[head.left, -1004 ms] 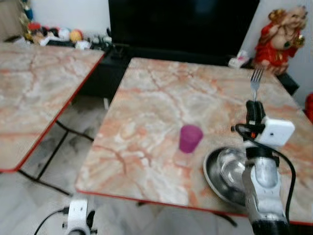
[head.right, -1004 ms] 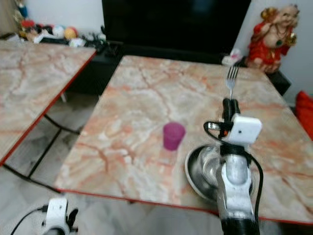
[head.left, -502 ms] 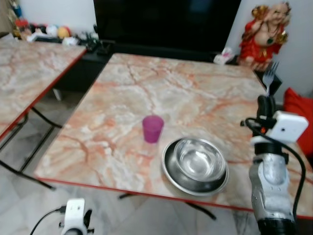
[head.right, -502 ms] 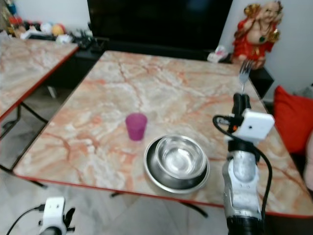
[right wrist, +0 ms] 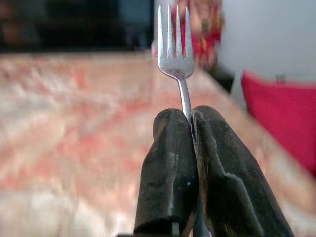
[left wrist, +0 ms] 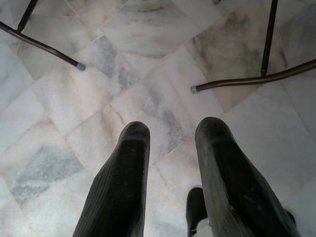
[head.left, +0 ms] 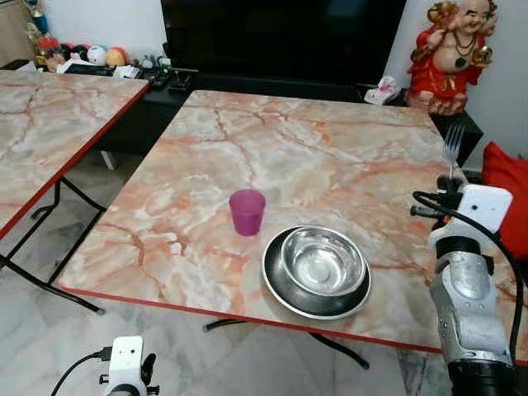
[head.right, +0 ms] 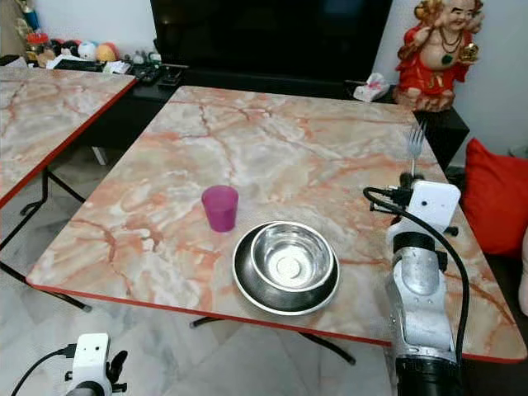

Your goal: Setting the table

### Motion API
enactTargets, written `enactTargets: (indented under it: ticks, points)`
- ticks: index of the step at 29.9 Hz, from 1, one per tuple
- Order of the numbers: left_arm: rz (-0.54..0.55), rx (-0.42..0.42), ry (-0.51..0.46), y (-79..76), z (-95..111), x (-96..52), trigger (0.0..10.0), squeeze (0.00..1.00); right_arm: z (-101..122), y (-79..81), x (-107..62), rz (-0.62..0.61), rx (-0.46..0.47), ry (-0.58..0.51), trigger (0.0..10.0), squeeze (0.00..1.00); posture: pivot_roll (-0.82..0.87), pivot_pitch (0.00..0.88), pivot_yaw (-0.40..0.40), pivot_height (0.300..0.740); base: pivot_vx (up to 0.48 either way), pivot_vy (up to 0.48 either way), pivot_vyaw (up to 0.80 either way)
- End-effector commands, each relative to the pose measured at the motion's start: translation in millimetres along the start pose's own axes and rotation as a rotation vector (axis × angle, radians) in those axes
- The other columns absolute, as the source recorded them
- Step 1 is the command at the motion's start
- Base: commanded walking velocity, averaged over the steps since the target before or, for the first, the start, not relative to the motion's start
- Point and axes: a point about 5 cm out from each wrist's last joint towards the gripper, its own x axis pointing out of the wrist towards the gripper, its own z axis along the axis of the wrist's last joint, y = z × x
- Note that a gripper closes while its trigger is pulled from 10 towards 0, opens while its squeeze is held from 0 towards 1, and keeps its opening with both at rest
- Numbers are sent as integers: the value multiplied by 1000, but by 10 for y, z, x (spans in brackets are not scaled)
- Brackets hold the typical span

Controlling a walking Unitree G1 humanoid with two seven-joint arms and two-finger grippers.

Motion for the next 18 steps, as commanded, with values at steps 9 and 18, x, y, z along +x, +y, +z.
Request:
enactTargets:
  ticks: [9, 18]
  points:
    - [-12, -12, 17, 12, -6, 5, 10000, 0, -209, 28, -137, -6, 18, 218, 10000, 0, 101, 0, -41, 740, 0, 0, 0]
    - [-13, -12, 13, 19, 9, 11, 10000, 0, -567, 30, -224, 19, 19, 373, 10000, 0, 102, 0, -36, 740, 0, 0, 0]
